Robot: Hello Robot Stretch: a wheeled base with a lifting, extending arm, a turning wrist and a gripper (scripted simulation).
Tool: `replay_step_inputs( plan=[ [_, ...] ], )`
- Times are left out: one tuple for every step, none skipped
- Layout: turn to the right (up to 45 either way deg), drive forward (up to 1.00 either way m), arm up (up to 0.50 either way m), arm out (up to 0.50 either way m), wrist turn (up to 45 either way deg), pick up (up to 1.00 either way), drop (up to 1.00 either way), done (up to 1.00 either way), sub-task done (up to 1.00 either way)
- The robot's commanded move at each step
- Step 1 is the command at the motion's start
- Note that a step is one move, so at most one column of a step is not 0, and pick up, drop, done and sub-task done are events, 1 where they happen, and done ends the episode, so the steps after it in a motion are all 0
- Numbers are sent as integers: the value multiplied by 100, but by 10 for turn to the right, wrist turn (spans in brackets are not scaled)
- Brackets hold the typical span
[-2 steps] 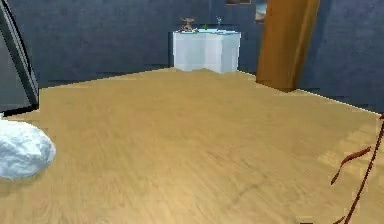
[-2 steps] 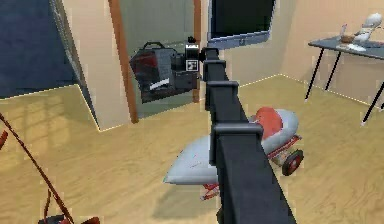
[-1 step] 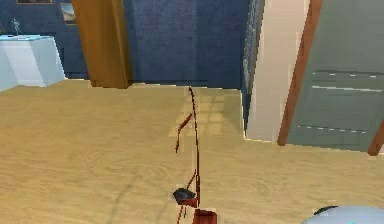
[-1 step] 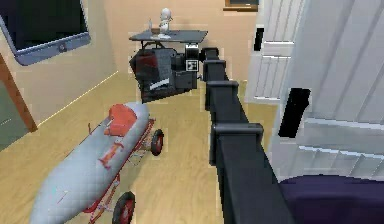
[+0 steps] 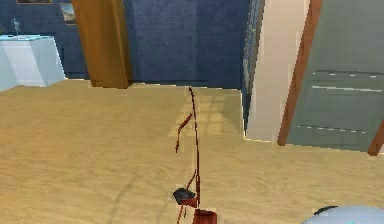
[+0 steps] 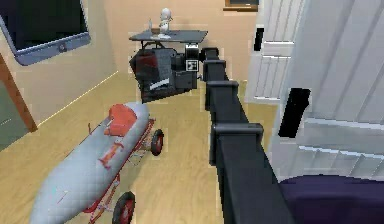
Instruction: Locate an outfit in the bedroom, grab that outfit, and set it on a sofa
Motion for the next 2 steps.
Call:
replay_step_inputs(
  plan=[
    [-450, 0, 0, 0, 0, 0, 0, 0, 0],
    [-330, 0, 0, 0, 0, 0, 0, 0, 0]
  ],
)
